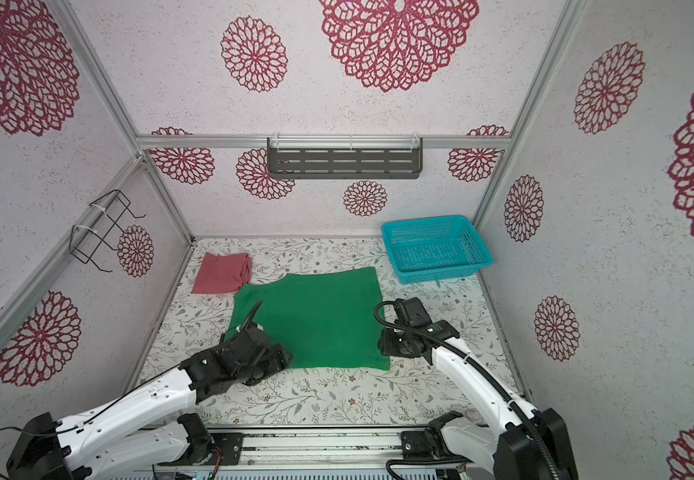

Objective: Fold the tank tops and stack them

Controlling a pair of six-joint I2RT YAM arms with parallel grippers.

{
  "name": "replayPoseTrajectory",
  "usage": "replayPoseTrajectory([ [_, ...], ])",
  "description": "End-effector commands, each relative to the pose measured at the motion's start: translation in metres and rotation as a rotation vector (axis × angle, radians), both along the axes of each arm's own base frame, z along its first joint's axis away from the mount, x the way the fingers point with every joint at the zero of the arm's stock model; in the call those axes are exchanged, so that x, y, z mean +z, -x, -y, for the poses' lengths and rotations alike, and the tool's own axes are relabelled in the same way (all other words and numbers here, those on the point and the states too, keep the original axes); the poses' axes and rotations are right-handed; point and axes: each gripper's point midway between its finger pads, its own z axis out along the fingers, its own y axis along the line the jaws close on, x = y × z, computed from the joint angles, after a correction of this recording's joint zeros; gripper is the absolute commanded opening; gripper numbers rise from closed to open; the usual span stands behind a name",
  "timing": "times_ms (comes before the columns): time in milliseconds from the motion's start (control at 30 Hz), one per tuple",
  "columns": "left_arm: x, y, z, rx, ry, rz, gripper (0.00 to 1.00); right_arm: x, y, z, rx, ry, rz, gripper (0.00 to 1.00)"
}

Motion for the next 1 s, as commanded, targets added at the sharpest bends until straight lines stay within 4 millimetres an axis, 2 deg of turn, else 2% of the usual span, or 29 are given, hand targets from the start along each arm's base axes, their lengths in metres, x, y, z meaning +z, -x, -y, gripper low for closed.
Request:
replayPoseTrajectory([
  [0,0.014,-0.005,0.02,0.241,0.213,-0.008,0.69,-0.004,0.005,0.006,-0.039,0.002,-0.015,0.49],
  [100,-0.007,-0.004,0.015,0.324,0.212,-0.029,0.65,-0.009,0.006,0.007,-0.041,0.009,-0.021,0.49],
  [200,-0.022,-0.01,0.012,0.417,0.259,-0.031,0.62,-0.011,0.007,0.01,-0.039,0.028,-0.022,0.49],
  [300,-0.032,-0.009,0.003,0.467,0.233,-0.046,0.6,-0.011,0.008,0.014,-0.044,0.045,-0.014,0.49],
  [567,-0.045,-0.008,-0.019,0.585,0.2,-0.047,0.59,-0.019,0.007,0.013,-0.032,0.05,-0.019,0.48],
  [967,-0.068,-0.008,-0.029,0.666,0.16,-0.067,0.45,-0.024,0.012,0.01,-0.047,0.011,-0.032,0.46],
])
